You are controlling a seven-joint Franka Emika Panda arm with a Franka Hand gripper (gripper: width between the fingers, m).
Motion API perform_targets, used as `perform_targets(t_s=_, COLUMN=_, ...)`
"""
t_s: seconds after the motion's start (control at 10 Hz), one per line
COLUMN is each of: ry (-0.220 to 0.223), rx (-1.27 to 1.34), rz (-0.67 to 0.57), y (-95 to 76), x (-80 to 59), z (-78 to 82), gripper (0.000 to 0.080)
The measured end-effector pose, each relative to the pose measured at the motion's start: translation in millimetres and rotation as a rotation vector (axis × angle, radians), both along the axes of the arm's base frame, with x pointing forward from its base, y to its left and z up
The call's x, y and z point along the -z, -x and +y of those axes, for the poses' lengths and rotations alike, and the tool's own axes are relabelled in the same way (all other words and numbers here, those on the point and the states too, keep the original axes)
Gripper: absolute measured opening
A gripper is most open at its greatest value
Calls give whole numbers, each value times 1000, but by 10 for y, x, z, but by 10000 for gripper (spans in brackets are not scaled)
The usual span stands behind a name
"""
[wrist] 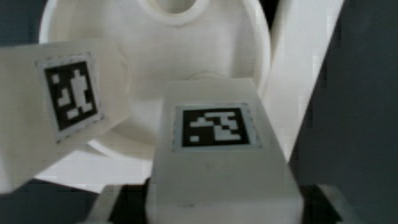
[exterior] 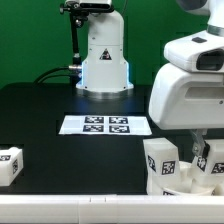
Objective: Assemble stool
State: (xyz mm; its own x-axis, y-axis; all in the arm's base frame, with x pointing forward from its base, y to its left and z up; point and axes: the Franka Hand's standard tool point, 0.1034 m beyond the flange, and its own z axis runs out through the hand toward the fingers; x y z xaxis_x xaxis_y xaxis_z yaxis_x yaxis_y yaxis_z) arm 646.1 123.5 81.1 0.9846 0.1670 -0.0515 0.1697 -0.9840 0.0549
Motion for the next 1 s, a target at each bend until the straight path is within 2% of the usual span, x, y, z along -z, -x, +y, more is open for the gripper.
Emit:
perform_targets(t_s=0.2, ry=1, rx=166, rz=-13, y=-5, x=-2, z=-18, gripper=334)
perform_targets(t_s=0.5, ry=-66, rx=664, rz=-74, y=18, x=35, z=-136, gripper=334)
perform_targets(t_s=0.8, ry=-58, rx=782, rz=-70, y=33, x=39, z=-117, gripper=334)
perform_targets(t_s=1.0, ry=-65, rx=1023, rz=-80, y=47, x=42, z=-140, gripper=334)
